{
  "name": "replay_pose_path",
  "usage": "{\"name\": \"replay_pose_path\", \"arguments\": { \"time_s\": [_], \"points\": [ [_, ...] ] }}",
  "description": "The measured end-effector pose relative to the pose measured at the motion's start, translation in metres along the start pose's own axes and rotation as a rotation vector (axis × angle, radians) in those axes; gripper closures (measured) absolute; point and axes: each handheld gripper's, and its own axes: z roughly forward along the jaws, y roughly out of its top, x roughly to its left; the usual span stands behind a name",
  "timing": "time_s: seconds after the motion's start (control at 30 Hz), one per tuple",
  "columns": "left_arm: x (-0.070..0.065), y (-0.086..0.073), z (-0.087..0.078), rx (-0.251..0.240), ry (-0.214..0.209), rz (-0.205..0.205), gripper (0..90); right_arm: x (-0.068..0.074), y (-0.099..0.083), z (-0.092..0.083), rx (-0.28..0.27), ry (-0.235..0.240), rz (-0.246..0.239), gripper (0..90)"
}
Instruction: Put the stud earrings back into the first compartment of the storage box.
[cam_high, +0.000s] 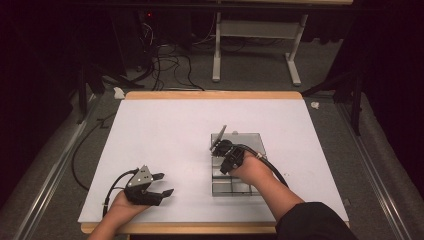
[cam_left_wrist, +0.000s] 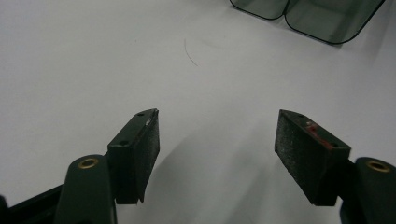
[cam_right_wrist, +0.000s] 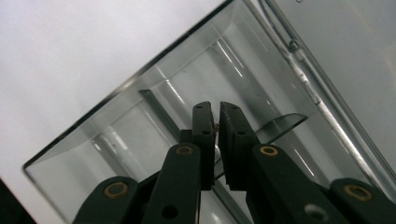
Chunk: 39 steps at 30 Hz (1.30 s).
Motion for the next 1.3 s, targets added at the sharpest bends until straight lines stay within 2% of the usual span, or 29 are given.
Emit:
{"name": "replay_pose_path", "arguments": {
  "time_s": [0.23,0.37,0.47,0.7,0.9,0.97,1.0,1.03,1.13,1.3],
  "points": [
    [0.000,0.000,0.000,-0.001,-0.003,-0.001,31.4,-0.002,-0.001,0.011,0.020,0.014,0.018,85.5],
    [0.000,0.000,0.000,0.000,-0.003,0.002,31.4,-0.002,-0.001,0.013,0.017,0.013,0.013,80.5],
    [0.000,0.000,0.000,-0.001,-0.003,0.000,31.4,-0.002,-0.001,0.007,0.004,0.017,0.018,80.0],
    [0.000,0.000,0.000,-0.002,-0.003,0.001,31.4,-0.003,-0.008,-0.021,-0.046,-0.001,0.023,80.3],
    [0.000,0.000,0.000,-0.003,-0.003,0.000,31.4,-0.013,-0.029,-0.036,-0.054,-0.024,0.045,80.3],
    [0.000,0.000,0.000,-0.002,-0.003,0.000,31.4,-0.017,-0.037,-0.040,-0.053,-0.030,0.071,80.3],
    [0.000,0.000,0.000,-0.003,-0.003,-0.001,31.4,-0.017,-0.042,-0.042,-0.045,-0.029,0.103,80.3],
    [0.000,0.000,0.000,-0.002,-0.003,-0.001,31.4,-0.021,-0.046,-0.043,-0.049,-0.033,0.089,80.3],
    [0.000,0.000,0.000,-0.001,-0.002,-0.002,31.4,-0.024,-0.057,-0.048,-0.042,-0.038,0.139,80.3],
    [0.000,0.000,0.000,0.001,-0.001,-0.002,31.4,-0.032,-0.075,-0.056,-0.057,-0.046,0.155,80.3]
  ]
}}
